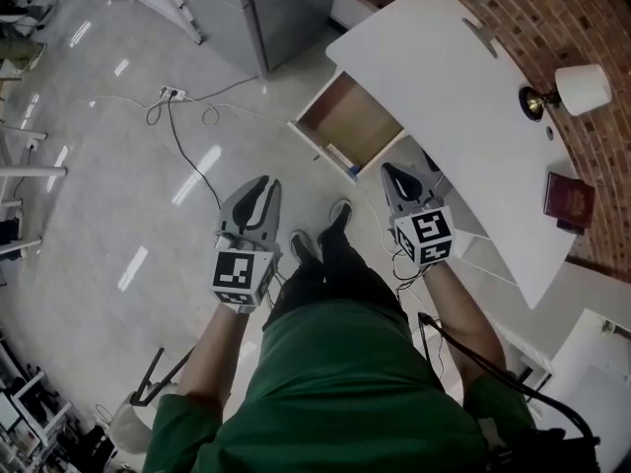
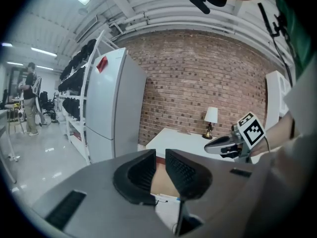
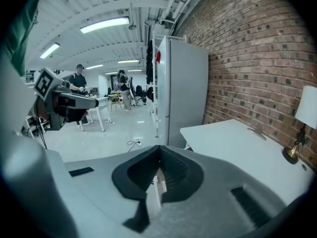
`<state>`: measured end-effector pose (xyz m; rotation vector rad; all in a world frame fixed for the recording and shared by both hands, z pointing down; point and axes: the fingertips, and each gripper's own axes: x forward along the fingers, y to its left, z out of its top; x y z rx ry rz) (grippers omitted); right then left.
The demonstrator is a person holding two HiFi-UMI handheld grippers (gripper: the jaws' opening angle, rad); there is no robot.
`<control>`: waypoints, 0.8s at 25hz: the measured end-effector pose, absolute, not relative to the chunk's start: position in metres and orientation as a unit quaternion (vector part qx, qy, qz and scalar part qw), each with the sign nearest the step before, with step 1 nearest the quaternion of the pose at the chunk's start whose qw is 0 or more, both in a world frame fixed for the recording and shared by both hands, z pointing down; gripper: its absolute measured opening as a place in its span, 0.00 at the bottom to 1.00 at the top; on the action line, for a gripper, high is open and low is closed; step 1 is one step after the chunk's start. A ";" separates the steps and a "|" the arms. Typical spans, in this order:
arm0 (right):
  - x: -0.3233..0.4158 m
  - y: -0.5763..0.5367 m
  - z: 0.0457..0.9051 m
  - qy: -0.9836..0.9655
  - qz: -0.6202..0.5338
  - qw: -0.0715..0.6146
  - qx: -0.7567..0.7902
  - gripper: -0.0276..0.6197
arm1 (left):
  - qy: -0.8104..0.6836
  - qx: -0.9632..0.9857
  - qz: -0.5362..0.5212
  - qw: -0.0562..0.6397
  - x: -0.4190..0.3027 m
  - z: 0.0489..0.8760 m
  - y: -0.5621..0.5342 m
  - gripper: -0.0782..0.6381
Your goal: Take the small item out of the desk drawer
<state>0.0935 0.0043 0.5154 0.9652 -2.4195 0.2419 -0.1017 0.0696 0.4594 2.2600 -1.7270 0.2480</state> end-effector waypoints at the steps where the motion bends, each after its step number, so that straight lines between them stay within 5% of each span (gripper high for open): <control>1: 0.094 0.000 0.528 -0.893 0.094 0.268 0.350 0.05 | -0.598 0.783 0.091 0.144 -0.100 0.464 0.066 0.19; 20: 0.112 -0.053 0.755 -0.856 0.222 0.411 0.222 0.15 | -0.560 0.768 0.231 0.208 -0.053 0.594 -0.012 0.20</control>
